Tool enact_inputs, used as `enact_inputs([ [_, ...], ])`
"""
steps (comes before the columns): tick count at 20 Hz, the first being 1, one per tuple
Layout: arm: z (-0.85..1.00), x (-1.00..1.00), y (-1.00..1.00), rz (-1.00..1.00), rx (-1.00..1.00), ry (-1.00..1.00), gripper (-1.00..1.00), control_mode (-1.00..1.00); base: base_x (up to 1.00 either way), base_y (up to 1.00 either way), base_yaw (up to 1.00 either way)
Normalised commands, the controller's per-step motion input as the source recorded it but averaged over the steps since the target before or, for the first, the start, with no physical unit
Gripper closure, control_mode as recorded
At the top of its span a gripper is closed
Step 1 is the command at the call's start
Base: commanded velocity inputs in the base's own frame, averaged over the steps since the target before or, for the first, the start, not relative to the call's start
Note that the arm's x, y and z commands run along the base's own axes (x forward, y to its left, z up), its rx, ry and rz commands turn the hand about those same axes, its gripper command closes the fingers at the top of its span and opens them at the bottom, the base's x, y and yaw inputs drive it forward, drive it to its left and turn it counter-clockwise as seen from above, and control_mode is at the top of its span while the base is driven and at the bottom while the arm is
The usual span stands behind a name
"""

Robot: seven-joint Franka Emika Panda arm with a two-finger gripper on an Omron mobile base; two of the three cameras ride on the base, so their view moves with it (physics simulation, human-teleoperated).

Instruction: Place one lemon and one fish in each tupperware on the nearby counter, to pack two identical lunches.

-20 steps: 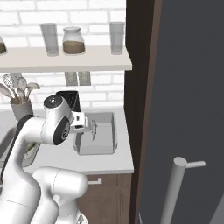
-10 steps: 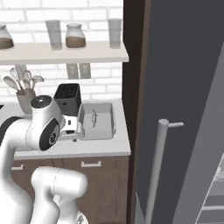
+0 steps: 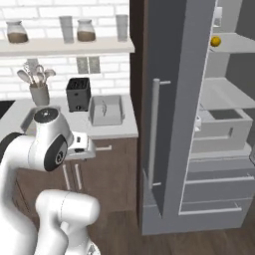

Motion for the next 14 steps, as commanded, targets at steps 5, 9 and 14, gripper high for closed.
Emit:
enact_inputs([
  [5,0.00,0.00,0.00,0.00,0.00,0.00,-1.00,1.00,-1.00,-0.29,-0.20],
  [9,0.00,0.00,0.00,0.00,0.00,0.00,-1.00,1.00,-0.82,-0.52,-0.30],
  [14,0.00,0.00,0.00,0.00,0.00,0.00,-1.00,1.00,-0.19,-0.57,-0.46],
])
